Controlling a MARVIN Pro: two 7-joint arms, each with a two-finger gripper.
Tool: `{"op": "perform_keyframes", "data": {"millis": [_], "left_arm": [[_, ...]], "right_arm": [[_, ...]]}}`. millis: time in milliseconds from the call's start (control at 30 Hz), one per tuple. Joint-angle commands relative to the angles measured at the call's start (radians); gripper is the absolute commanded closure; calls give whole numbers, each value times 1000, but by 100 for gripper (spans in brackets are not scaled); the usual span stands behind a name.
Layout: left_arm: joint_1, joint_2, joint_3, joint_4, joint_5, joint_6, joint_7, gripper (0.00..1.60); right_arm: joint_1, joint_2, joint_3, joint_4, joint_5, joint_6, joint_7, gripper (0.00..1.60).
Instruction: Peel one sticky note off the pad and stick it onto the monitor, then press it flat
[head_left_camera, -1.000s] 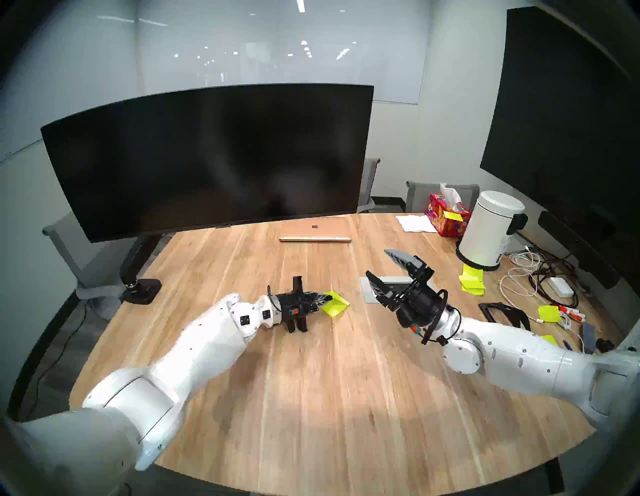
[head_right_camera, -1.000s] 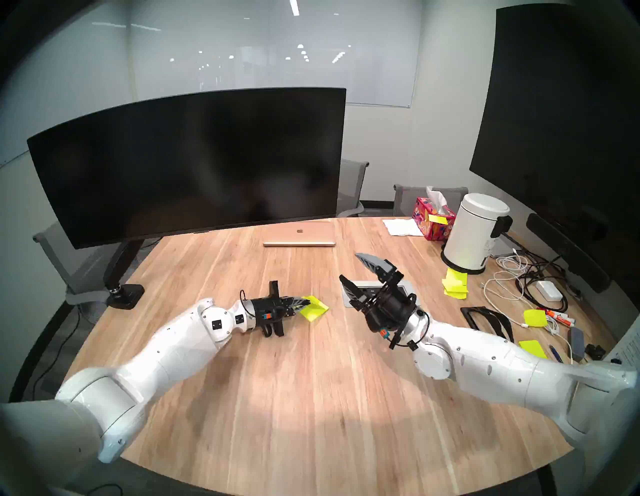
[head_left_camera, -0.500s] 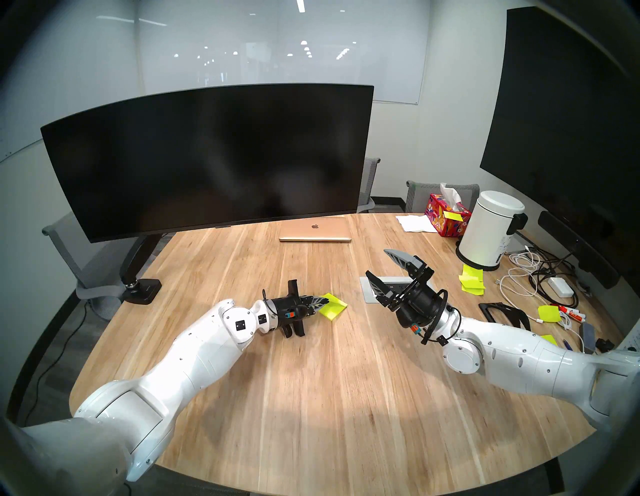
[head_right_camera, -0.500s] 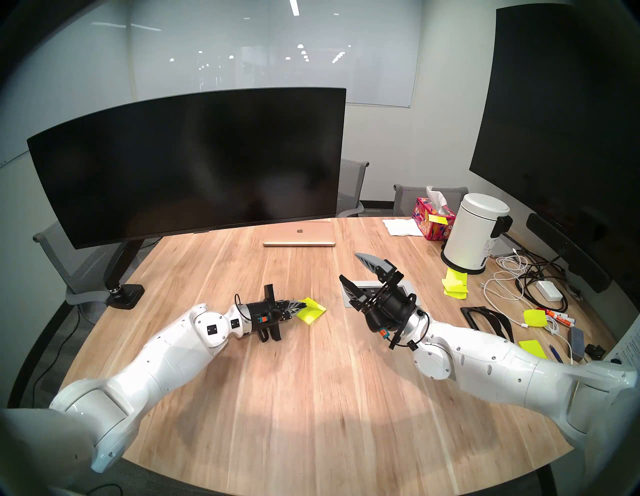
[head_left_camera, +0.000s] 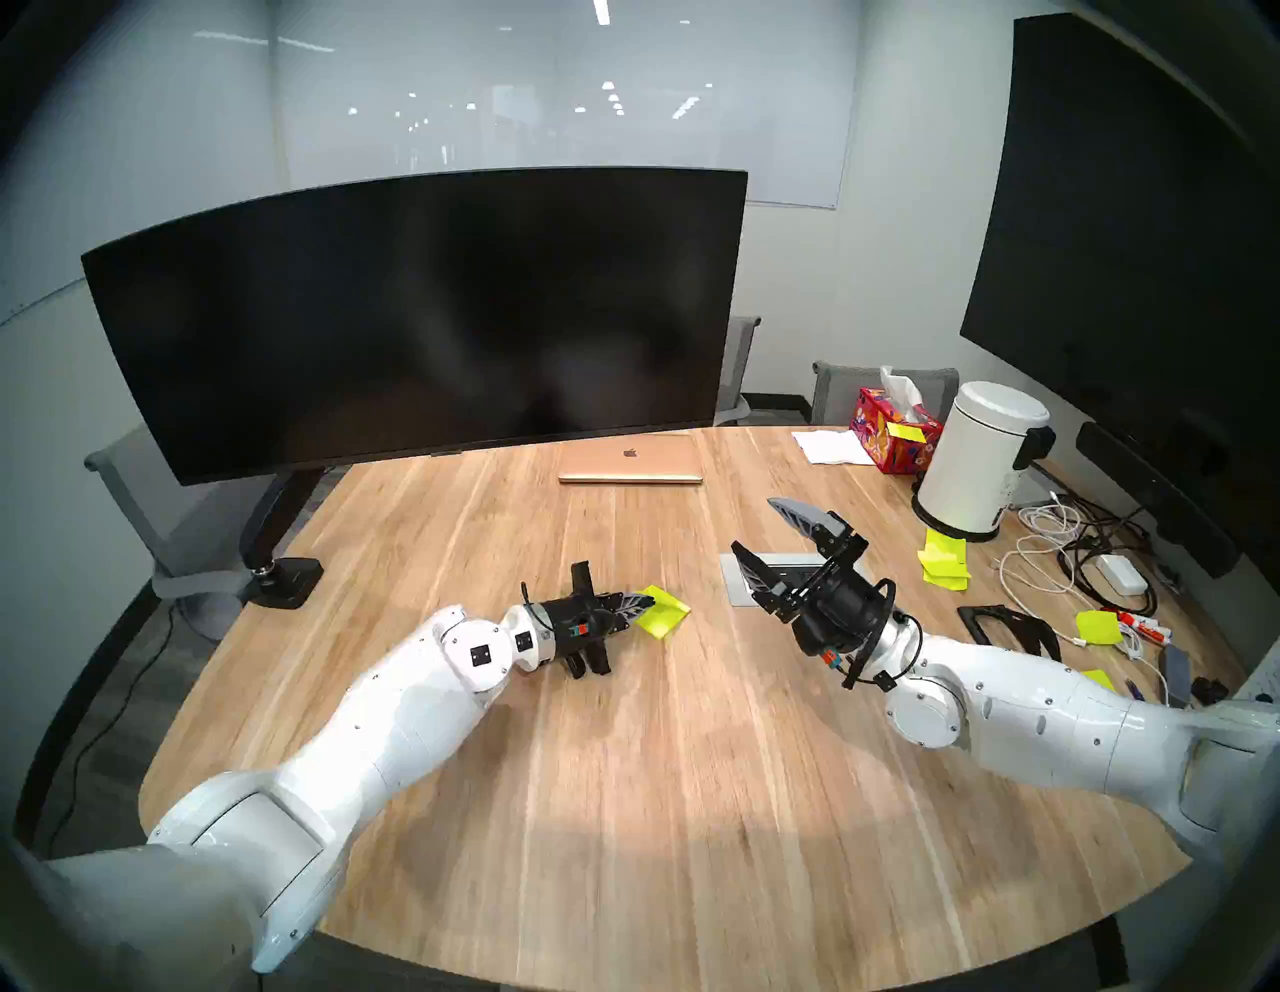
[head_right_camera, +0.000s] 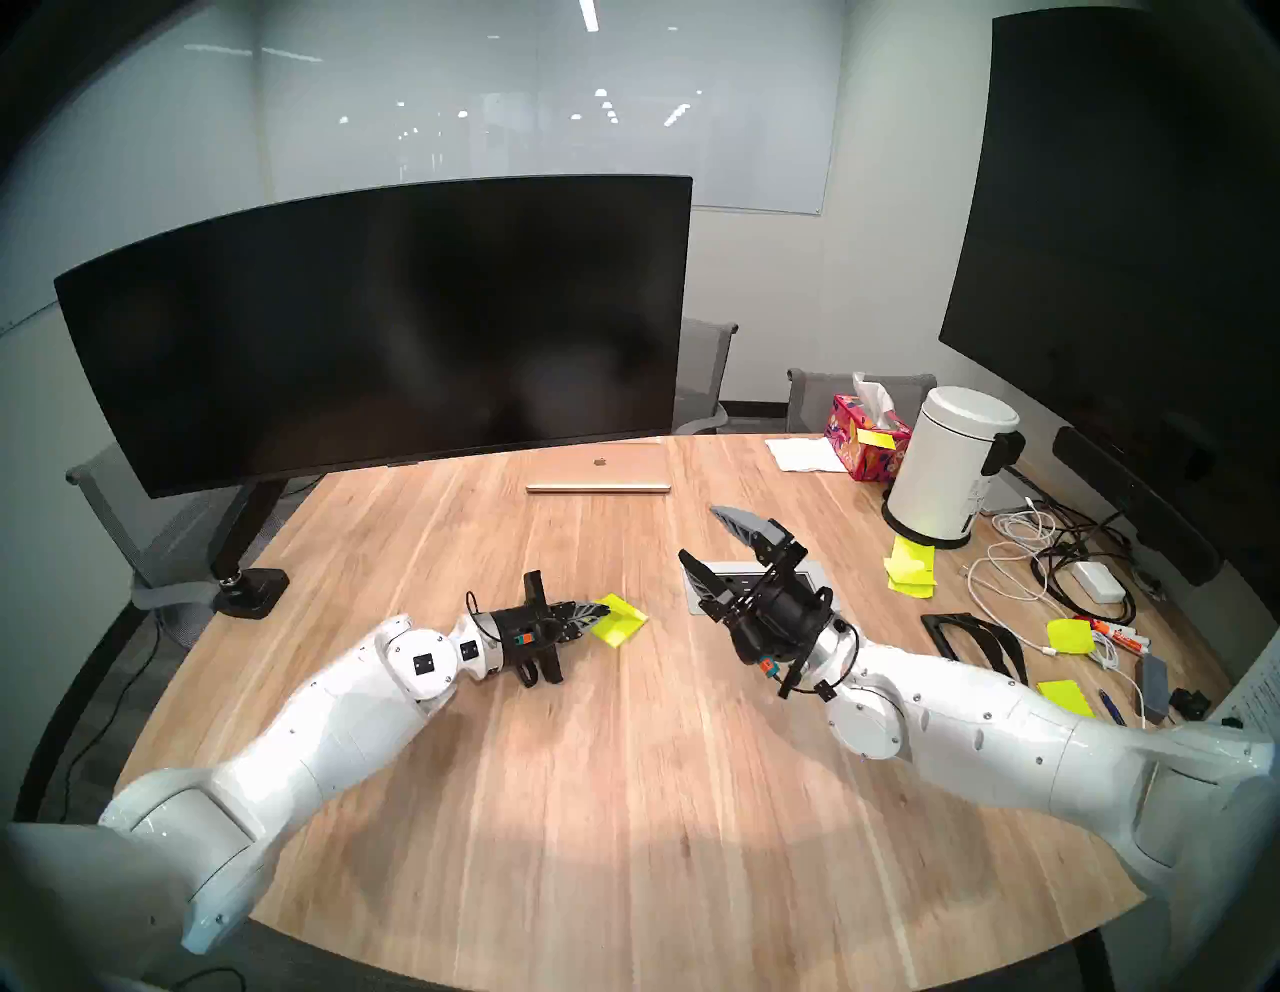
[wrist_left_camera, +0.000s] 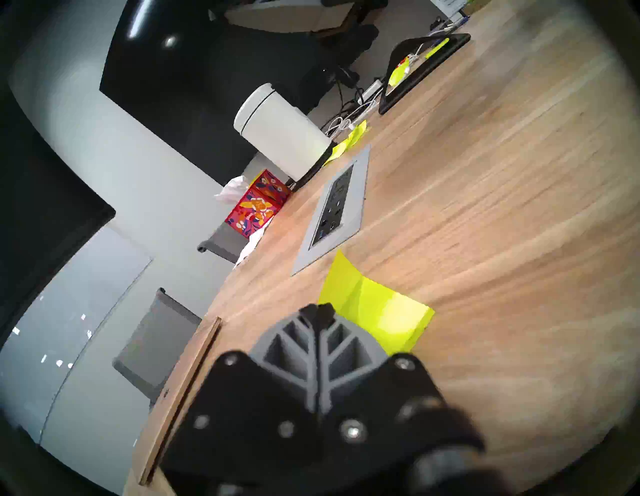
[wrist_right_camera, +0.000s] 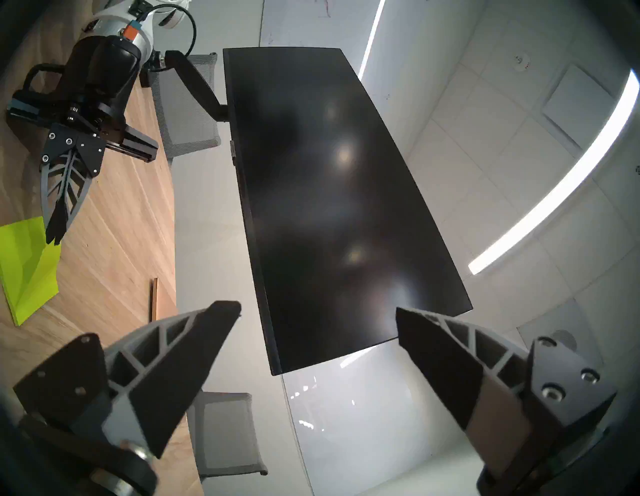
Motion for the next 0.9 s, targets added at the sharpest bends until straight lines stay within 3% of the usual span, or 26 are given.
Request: {"op": "perform_keyframes", "data": {"millis": [0,567,867], "left_arm": [[28,-12,17,3,15,26,1,160],[74,-14,17,-77,24,109,58,160],[86,7,5,-88,7,97,74,160]], "right_arm": [[11,-2,11,-9,2,-1,-9,0],[14,2,12,-27,-2,8,-5,0],[25,-5,4,-84,-30,47,30,0]]}}
